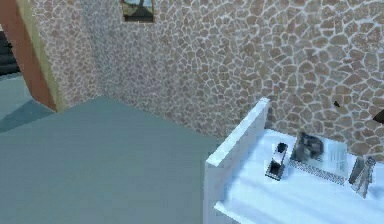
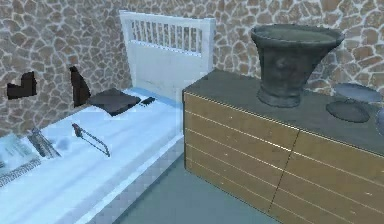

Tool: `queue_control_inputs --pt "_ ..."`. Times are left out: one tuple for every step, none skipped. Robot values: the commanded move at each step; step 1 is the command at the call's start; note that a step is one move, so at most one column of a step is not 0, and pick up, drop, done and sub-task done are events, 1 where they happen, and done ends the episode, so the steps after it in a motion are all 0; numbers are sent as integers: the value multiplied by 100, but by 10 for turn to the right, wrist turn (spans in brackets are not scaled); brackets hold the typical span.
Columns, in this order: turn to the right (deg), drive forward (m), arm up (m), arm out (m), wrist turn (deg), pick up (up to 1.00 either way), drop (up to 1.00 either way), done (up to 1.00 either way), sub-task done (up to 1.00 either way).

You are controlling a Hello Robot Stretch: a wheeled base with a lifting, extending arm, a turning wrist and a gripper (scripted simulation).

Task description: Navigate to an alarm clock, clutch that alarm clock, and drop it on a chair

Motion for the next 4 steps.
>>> queue_control_inputs --pt "30 0 0 0 0 0 0 0 0" --pt "0 55 0 0 0 0 0 0 0" --pt "-390 0 0 0 0 0 0 0 0" --pt "0 0 50 0 0 0 0 0 0"
